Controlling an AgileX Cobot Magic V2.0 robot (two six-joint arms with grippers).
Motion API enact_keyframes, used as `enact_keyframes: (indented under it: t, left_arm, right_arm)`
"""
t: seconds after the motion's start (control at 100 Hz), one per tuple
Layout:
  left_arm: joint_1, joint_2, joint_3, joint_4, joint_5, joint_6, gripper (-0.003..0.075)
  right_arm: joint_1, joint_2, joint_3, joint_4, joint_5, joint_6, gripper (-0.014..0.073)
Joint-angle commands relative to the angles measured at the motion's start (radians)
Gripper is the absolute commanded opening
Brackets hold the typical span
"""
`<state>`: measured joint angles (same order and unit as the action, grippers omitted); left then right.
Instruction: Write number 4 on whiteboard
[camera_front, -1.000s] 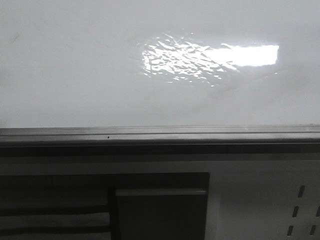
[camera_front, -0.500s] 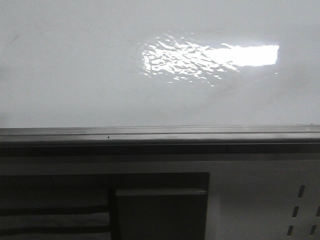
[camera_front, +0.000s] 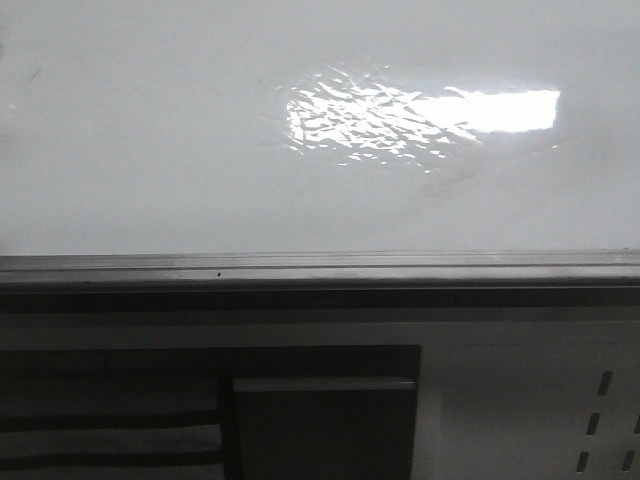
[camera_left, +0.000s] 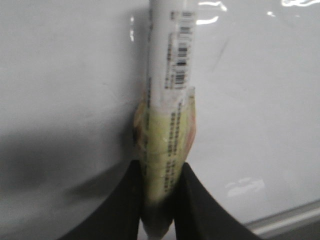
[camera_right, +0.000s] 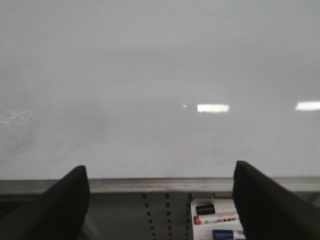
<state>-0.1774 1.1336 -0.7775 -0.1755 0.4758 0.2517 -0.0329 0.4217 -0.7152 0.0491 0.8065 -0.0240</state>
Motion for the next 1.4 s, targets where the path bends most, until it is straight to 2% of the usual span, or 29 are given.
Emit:
enact_keyframes:
  t: [0.0,0.23,0.31,0.38,0.5,0.62,0.82,0.97,1.18,1.39]
  left_arm:
    - [-0.009,-0.018,-0.102,-0.039,0.112,0.119,-0.0020]
    - [-0.090,-0.011,-0.293,-0.331,0.502,0.588,-0.0020]
    - [-0.153,-0.001,-0.337,-0.369,0.562,0.628,-0.0020]
    - [-0.218,0.017,-0.371,-0.366,0.583,0.628,-0.0020]
    - [-0.341,0.064,-0.424,-0.334,0.595,0.630,-0.0020]
    - [-0.462,0.121,-0.468,-0.273,0.597,0.630,-0.0020]
    - [-0.601,0.202,-0.540,-0.202,0.601,0.630,-0.0020]
    - [-0.645,0.222,-0.577,-0.195,0.599,0.630,-0.0020]
    - [-0.647,0.222,-0.586,-0.182,0.597,0.630,-0.0020]
    - [-0.647,0.222,-0.586,-0.171,0.597,0.630,-0.0020]
  right_arm:
    - [-0.002,0.075,-0.096,0.057,0.034,-0.073,0.0531]
    - [-0.002,0.256,-0.217,0.516,0.226,-0.601,0.0531]
    - [0.000,0.319,-0.249,0.651,0.310,-0.760,0.0531]
    - [0.016,0.375,-0.282,0.720,0.361,-0.840,0.0531]
    - [0.090,0.454,-0.341,0.731,0.384,-0.906,0.0531]
    - [0.208,0.517,-0.387,0.731,0.375,-0.988,0.0531]
    - [0.395,0.630,-0.447,0.663,0.308,-0.993,0.0530]
    - [0.482,0.700,-0.459,0.633,0.242,-0.995,0.0477]
    - [0.541,0.764,-0.459,0.633,0.186,-1.021,0.0395]
    - [0.567,0.783,-0.459,0.635,0.150,-1.027,0.0393]
